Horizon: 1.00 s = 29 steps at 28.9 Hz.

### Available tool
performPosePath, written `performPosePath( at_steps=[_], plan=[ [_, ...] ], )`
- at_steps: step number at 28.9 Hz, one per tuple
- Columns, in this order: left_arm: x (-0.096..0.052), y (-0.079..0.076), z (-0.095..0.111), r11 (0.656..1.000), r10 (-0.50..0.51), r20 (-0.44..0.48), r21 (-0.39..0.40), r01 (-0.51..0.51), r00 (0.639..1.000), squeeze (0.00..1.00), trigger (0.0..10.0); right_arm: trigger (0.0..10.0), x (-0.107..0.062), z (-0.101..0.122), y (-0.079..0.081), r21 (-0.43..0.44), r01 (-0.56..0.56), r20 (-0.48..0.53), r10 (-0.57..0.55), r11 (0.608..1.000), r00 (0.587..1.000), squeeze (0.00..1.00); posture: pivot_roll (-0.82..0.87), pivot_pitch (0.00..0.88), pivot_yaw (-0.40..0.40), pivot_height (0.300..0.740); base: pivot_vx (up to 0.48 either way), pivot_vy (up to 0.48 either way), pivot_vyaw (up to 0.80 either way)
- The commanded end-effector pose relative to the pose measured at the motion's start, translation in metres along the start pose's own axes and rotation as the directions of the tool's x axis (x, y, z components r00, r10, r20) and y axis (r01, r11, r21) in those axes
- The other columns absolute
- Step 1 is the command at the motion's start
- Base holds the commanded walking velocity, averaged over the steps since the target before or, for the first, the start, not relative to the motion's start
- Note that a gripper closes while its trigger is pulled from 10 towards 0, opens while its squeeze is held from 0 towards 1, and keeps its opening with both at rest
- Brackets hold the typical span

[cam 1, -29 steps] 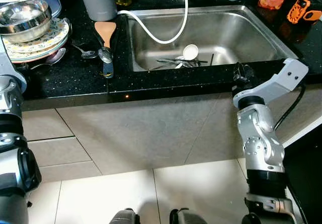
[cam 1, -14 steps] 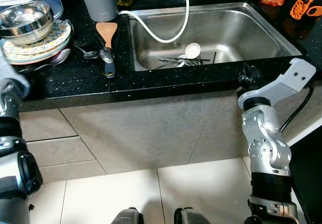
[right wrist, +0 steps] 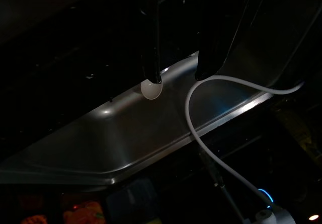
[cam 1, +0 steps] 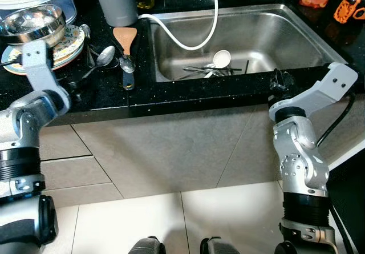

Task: Kitchen organization

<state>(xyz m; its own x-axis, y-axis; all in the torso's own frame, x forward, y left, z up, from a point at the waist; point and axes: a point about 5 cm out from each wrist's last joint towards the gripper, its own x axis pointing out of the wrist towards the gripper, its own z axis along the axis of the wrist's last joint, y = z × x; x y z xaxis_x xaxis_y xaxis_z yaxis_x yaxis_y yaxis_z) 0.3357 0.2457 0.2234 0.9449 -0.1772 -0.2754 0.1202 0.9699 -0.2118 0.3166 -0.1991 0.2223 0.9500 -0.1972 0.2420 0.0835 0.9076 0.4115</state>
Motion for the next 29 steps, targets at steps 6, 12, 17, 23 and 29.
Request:
performPosePath(
  at_steps=[6, 12, 17, 23, 29],
  plan=[
    [-0.004, -0.017, -0.008, 0.984, 0.020, 0.065, 0.178, -0.031, 0.998, 0.00, 10.0, 10.0, 0.004, -0.002, 0.003, 0.004, -0.011, -0.016, 0.011, 1.000, 1.000, 0.00, 0.09, 0.125, 0.021, 0.740, 0.000, 0.000, 0.00],
    [0.005, -0.009, 0.032, 0.961, 0.060, 0.214, 0.252, -0.115, 0.975, 0.00, 10.0, 10.0, 0.008, -0.002, 0.007, 0.007, -0.028, -0.015, 0.028, 1.000, 0.999, 0.00, 0.08, 0.115, 0.012, 0.740, 0.000, 0.000, 0.00],
    [0.018, -0.006, 0.034, 0.960, 0.067, 0.218, 0.253, -0.123, 0.974, 0.00, 10.0, 10.0, 0.007, -0.003, 0.008, 0.006, -0.030, -0.017, 0.030, 1.000, 0.999, 0.00, 0.07, 0.116, 0.010, 0.740, 0.000, 0.000, 0.00],
    [0.050, -0.010, 0.019, 0.967, 0.048, 0.130, 0.241, -0.079, 0.990, 0.00, 10.0, 10.0, 0.004, 0.000, 0.005, -0.004, -0.017, -0.015, 0.017, 1.000, 1.000, 0.00, 0.04, 0.141, 0.019, 0.740, 0.000, 0.000, 0.00],
    [0.058, -0.012, 0.011, 0.952, 0.032, 0.077, 0.303, -0.054, 0.997, 0.00, 8.9, 10.0, 0.000, 0.002, 0.001, -0.012, 0.000, -0.008, 0.000, 1.000, 1.000, 0.00, 0.02, 0.148, 0.034, 0.740, 0.000, 0.000, 0.00]
  ],
)
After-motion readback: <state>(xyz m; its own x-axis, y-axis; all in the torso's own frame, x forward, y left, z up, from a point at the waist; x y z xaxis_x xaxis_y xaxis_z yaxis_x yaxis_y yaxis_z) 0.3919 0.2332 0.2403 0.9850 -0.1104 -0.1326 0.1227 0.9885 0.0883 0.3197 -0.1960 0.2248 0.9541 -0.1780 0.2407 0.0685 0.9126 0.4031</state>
